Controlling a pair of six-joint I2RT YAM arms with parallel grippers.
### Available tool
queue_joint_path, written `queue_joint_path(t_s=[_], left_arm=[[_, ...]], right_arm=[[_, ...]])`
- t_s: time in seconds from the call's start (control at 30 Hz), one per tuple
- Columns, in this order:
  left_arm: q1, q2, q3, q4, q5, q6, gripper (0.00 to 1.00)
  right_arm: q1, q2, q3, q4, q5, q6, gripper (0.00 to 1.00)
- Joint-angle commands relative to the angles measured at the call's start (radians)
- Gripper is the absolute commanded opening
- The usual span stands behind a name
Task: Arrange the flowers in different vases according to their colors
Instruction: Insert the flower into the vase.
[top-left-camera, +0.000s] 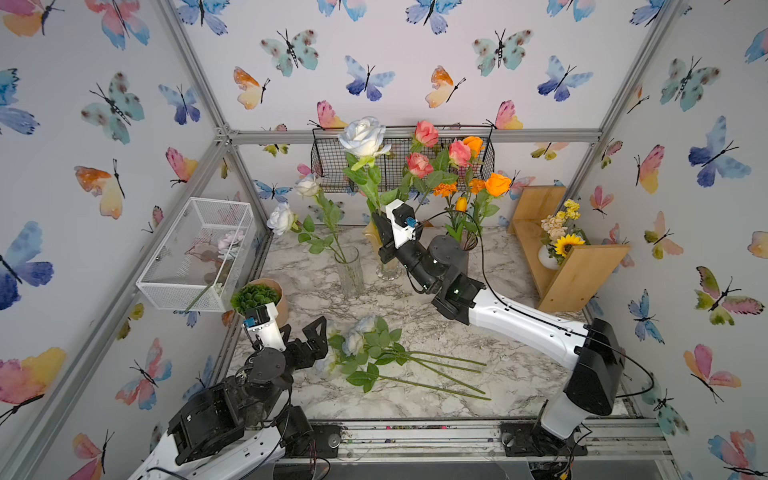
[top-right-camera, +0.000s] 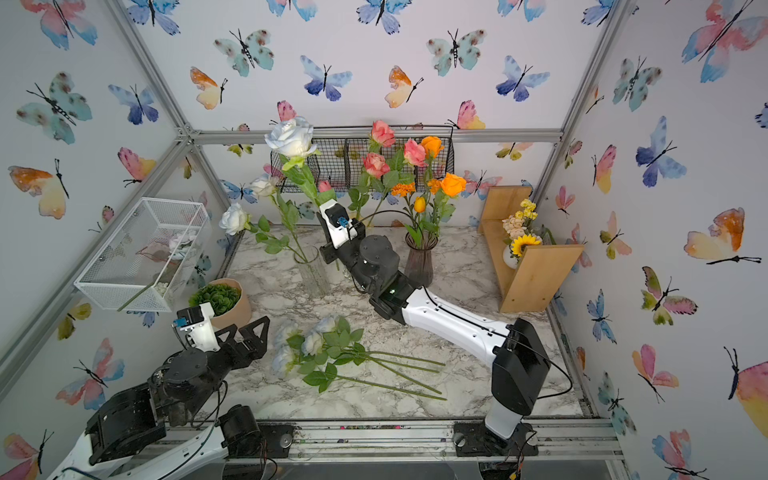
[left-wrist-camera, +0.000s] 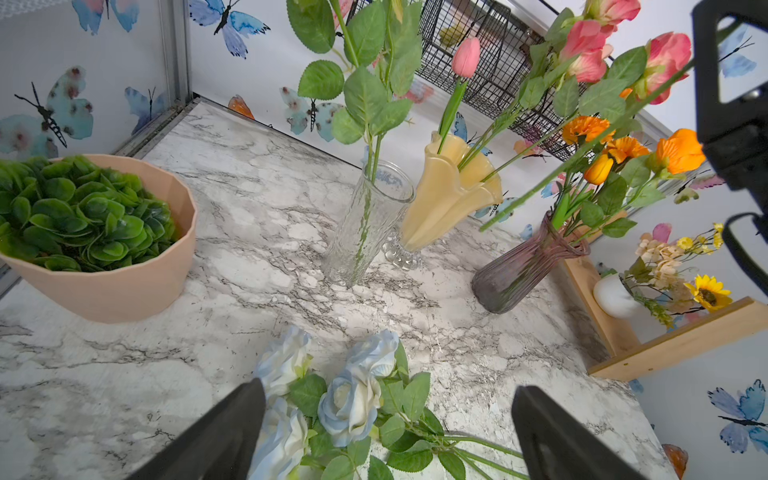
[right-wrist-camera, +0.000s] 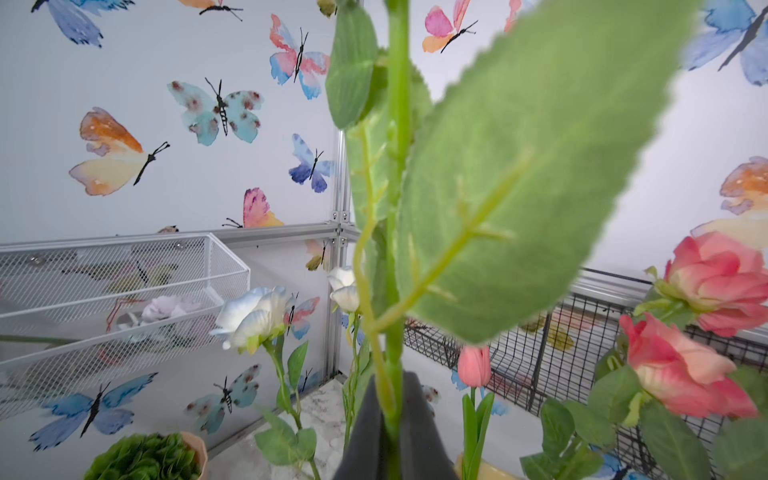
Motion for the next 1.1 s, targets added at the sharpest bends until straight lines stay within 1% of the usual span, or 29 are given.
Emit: queue_joint_path(t_s=[0.0, 0.17, 0.33, 0.63, 0.83, 1.07], left_arm=[[-0.003, -0.021, -0.007, 0.021, 0.017, 0.024, 0.99], [-0.003, -0.025, -0.008, 0.02, 0.02, 0.026, 0.99], [-0.001, -0.041, -0.009, 0.025, 0.022, 0.029, 0.99], [-0.001, -0.068, -0.012, 0.024, 0.013, 0.024, 0.99], [-0.001, -0.063, -0.012, 0.022, 0.014, 0.024, 0.99], [0.0, -0.063, -0.012, 0.021, 0.011, 0.023, 0.99]], right_arm=[[0.001, 0.069, 0.104, 0.141, 0.02, -0.021, 0.02], [0.001, 0.181, 0.237, 0.141, -0.005, -0.017, 0.02], [0.001, 0.255, 0.31, 0.128, -0.018, -0.001, 0.02], [0.001, 0.347, 0.323, 0.145, -0.013, 0.043, 0.02], [0.001, 0.382, 0.285, 0.147, -0.009, 0.076, 0.02], [-0.001, 0.469, 0.319, 0.055, 0.016, 0.085, 0.02]])
